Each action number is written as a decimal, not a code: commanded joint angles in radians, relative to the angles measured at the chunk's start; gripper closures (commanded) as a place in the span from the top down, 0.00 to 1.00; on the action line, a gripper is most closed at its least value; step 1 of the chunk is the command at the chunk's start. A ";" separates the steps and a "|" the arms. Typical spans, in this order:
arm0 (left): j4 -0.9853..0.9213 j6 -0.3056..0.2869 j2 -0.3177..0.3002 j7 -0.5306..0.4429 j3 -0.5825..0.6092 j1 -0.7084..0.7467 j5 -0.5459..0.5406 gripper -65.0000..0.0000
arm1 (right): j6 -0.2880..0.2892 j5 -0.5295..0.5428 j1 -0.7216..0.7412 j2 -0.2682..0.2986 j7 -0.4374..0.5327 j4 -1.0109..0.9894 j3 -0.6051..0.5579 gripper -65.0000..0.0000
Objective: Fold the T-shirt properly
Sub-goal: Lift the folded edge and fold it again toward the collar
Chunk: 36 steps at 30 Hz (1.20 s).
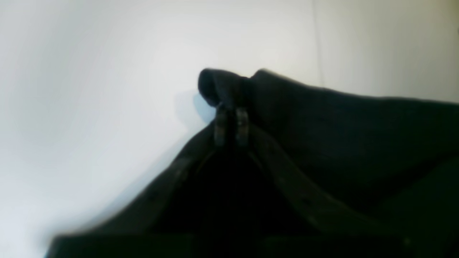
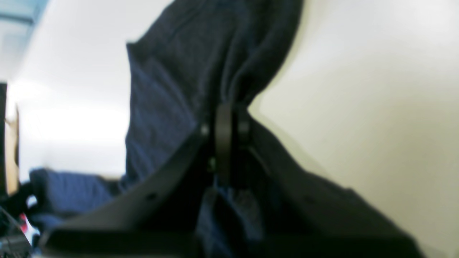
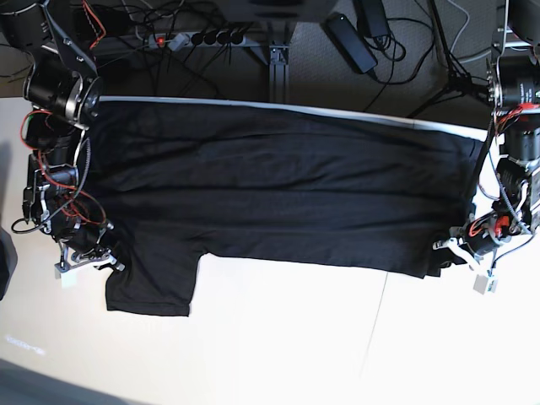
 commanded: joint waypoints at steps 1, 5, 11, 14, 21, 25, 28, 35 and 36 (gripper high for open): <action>0.036 -0.031 -0.025 0.010 -0.004 -0.028 -0.068 0.00 | 0.072 0.014 0.022 0.015 -0.019 0.049 0.000 0.00; 0.096 -0.031 -0.051 0.133 -0.004 -0.019 -0.216 0.00 | 0.089 0.133 -0.029 0.033 -0.156 0.224 0.000 0.00; 0.183 -0.031 -0.126 0.204 -0.004 0.027 -0.367 0.00 | 0.092 0.216 -0.187 0.105 -0.185 0.517 0.000 0.00; 0.246 -0.031 -0.148 0.262 -0.004 0.103 -0.434 0.00 | 0.092 0.270 -0.282 0.137 -0.188 0.623 0.000 0.00; 0.432 -0.031 -0.203 0.260 -0.035 0.273 -0.463 0.00 | 0.092 0.279 -0.427 0.156 -0.188 0.798 0.012 0.00; 0.499 -0.031 -0.217 0.267 -0.105 0.338 -0.463 0.00 | 0.092 0.282 -0.488 0.161 -0.191 0.864 0.032 0.00; 0.504 -0.031 -0.219 0.289 -0.157 0.351 -0.462 0.00 | 0.092 0.284 -0.520 0.164 -0.192 0.892 0.058 0.00; 0.504 -0.031 -0.249 0.298 -0.172 0.369 -0.459 0.00 | 0.092 0.317 -0.565 0.167 -0.226 0.922 0.126 0.00; 0.504 -0.031 -0.255 0.299 -0.172 0.370 -0.459 0.00 | 0.093 0.329 -0.569 0.168 -0.236 0.922 0.135 0.00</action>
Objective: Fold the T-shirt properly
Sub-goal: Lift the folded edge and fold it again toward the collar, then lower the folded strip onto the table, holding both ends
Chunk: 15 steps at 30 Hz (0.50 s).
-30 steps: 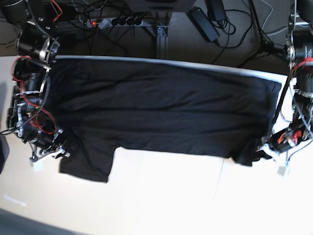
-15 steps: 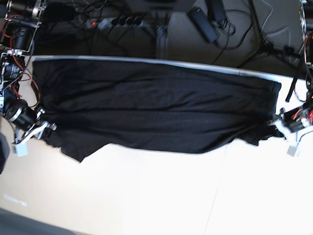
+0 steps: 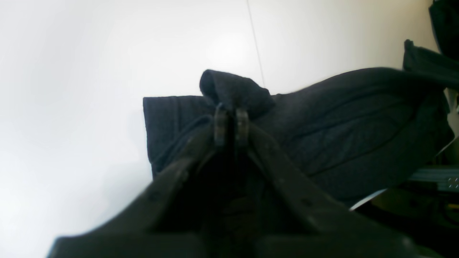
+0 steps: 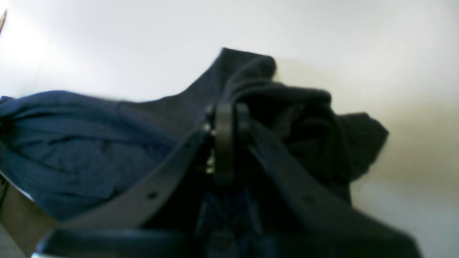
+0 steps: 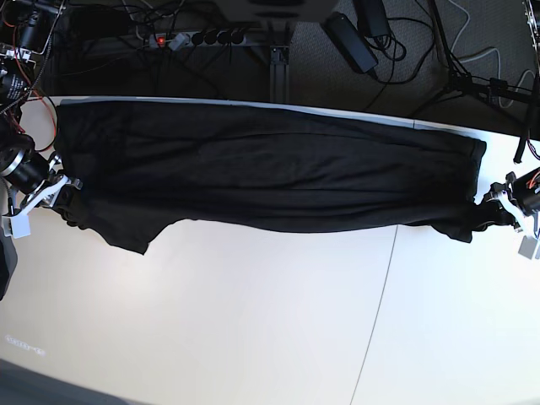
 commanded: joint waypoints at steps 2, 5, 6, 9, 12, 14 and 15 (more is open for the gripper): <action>0.014 -0.019 -0.044 -0.016 -0.010 -0.010 -0.018 0.00 | 0.083 0.037 0.005 0.031 0.000 0.021 0.021 0.00; 0.014 -0.019 -0.055 -0.014 -0.010 -0.001 -0.019 0.00 | 0.083 0.048 -0.026 0.054 -0.005 0.021 0.025 0.00; 0.014 -0.019 -0.057 -0.012 -0.010 0.002 -0.018 0.00 | 0.083 0.054 -0.032 0.056 -0.012 0.021 0.026 0.00; 0.014 -0.019 -0.056 0.008 -0.010 0.007 -0.019 0.00 | 0.083 0.068 -0.054 0.055 -0.016 0.021 0.029 0.00; 0.014 -0.019 -0.056 0.009 -0.010 0.024 -0.021 0.00 | 0.083 0.071 -0.084 0.055 -0.016 0.021 0.029 0.00; 0.014 -0.019 -0.056 0.009 -0.010 0.035 -0.031 0.00 | 0.083 0.074 -0.101 0.055 -0.016 0.021 0.029 0.00; 0.014 -0.019 -0.056 0.010 -0.010 0.038 -0.035 0.00 | 0.083 0.079 -0.106 0.055 -0.016 0.021 0.029 0.00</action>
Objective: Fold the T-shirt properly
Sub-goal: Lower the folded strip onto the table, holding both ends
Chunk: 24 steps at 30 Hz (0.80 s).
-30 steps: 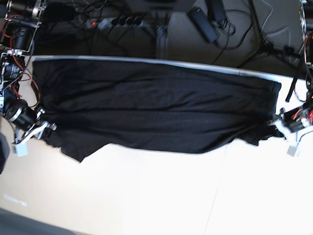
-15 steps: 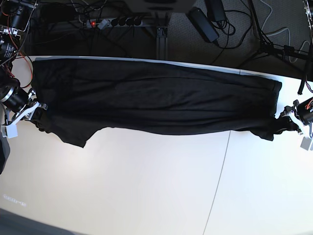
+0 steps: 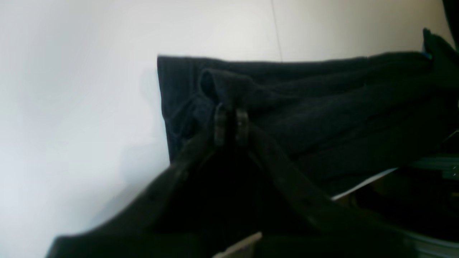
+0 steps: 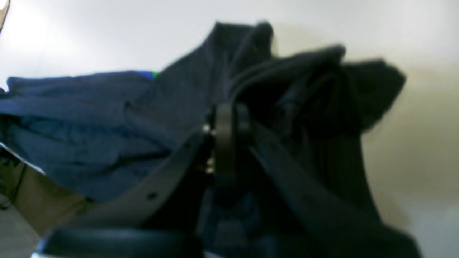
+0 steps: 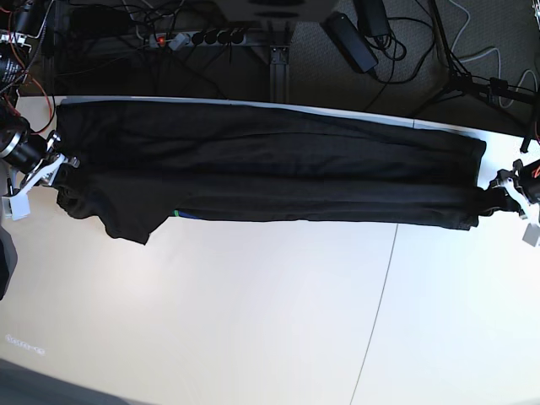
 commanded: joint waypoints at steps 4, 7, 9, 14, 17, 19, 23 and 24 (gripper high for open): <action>0.013 -0.019 -0.025 -0.011 -0.010 -0.016 -0.029 0.00 | 0.083 0.024 0.005 0.019 0.011 0.016 0.010 0.00; 0.013 -0.019 -0.025 0.013 -0.010 -0.016 -0.038 0.01 | 0.083 0.025 0.005 0.019 0.006 0.016 0.010 0.00; 0.013 -0.019 -0.025 0.013 -0.010 -0.016 -0.044 0.08 | 0.083 0.031 0.006 0.018 0.003 0.016 0.010 0.00; 0.013 -0.019 -0.025 0.012 -0.010 -0.016 -0.049 0.29 | 0.083 -0.005 0.006 0.014 -0.007 0.014 0.010 0.00; 0.013 -0.019 -0.025 0.012 -0.010 -0.016 -0.051 0.34 | 0.082 -0.034 0.006 0.014 0.010 0.014 0.010 0.33; 0.013 -0.019 -0.025 0.012 -0.010 -0.016 -0.051 0.34 | 0.082 -0.048 0.009 0.014 0.029 0.014 0.010 0.50; 0.013 -0.019 -0.025 0.014 -0.010 -0.016 -0.051 0.33 | 0.082 -0.054 0.026 0.014 0.063 0.016 0.010 0.55; 0.013 -0.019 -0.025 0.016 -0.010 -0.016 -0.051 0.33 | 0.082 -0.067 0.036 0.014 0.068 0.016 0.010 0.55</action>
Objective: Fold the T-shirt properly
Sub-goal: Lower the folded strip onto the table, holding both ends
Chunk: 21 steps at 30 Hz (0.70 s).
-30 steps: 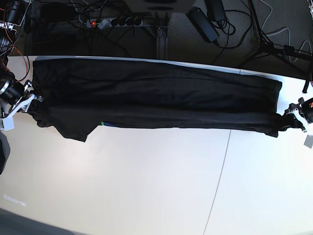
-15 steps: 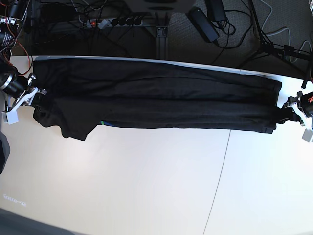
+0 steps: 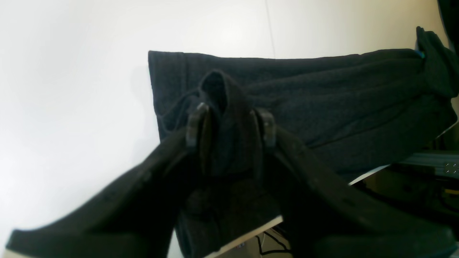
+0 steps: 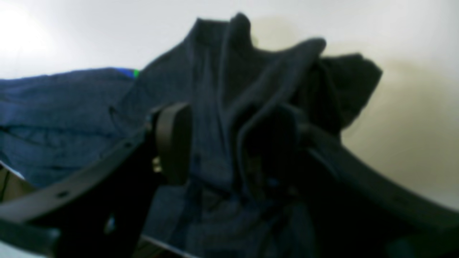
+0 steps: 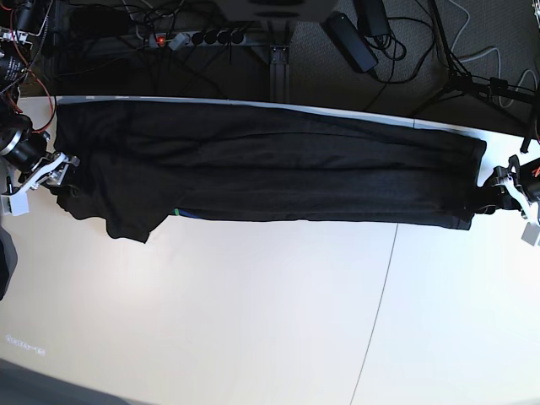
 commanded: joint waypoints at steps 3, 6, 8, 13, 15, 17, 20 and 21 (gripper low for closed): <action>0.013 -0.019 -0.024 -0.009 -0.010 -0.013 -0.021 0.33 | 0.081 -0.023 0.072 0.022 0.038 0.016 0.011 0.55; 0.013 -0.019 -0.025 -0.005 -0.010 -0.013 -0.021 0.33 | 0.081 -0.087 0.146 0.022 0.047 0.013 0.011 0.55; 0.013 -0.019 -0.024 -0.006 -0.010 -0.014 -0.023 0.33 | 0.078 -0.129 0.193 0.023 0.061 -0.001 0.011 0.55; 0.013 -0.019 -0.025 0.002 -0.010 -0.014 -0.041 0.33 | 0.078 -0.165 0.272 0.025 0.086 -0.147 0.010 0.55; 0.013 -0.019 -0.025 0.006 -0.010 -0.013 -0.040 0.33 | 0.078 -0.161 0.298 0.025 0.104 -0.230 0.010 0.55; 0.013 -0.019 -0.025 0.009 -0.010 -0.014 -0.043 0.33 | 0.078 -0.160 0.320 0.024 0.105 -0.307 0.010 0.55; 0.013 -0.019 -0.024 0.009 -0.010 -0.014 -0.057 0.33 | 0.078 -0.131 0.328 0.021 0.105 -0.395 0.008 0.55; 0.013 -0.019 -0.024 0.008 -0.010 -0.014 -0.064 0.33 | 0.079 -0.124 0.328 0.020 0.105 -0.415 0.008 0.55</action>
